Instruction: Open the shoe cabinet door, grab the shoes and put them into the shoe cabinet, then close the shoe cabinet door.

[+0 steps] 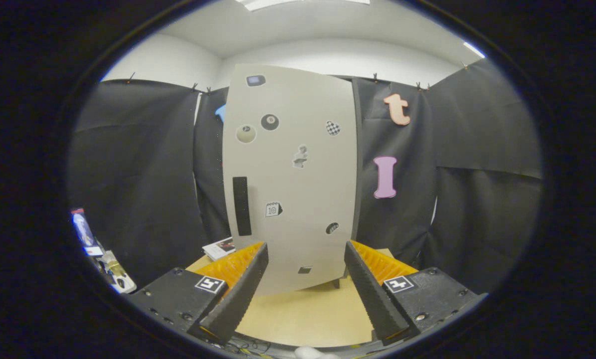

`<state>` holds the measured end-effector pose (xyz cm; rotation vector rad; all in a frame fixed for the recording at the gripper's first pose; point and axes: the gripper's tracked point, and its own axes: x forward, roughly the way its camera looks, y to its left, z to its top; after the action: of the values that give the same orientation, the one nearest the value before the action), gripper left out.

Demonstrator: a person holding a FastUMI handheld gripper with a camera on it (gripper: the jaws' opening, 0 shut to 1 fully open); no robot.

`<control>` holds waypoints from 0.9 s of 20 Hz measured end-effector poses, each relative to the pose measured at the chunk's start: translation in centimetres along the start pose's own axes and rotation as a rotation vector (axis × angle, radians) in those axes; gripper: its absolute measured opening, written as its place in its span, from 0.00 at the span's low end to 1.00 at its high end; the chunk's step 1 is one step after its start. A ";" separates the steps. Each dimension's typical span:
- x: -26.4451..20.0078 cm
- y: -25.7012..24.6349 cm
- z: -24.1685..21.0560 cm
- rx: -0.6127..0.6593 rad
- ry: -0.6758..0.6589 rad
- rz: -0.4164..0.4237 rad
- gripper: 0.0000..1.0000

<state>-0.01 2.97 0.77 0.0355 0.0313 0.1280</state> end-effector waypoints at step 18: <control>-9.3 -1.4 0.4 0.062 -0.041 -0.121 1.00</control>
<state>-9.03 0.35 1.39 0.0983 -0.0039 0.0049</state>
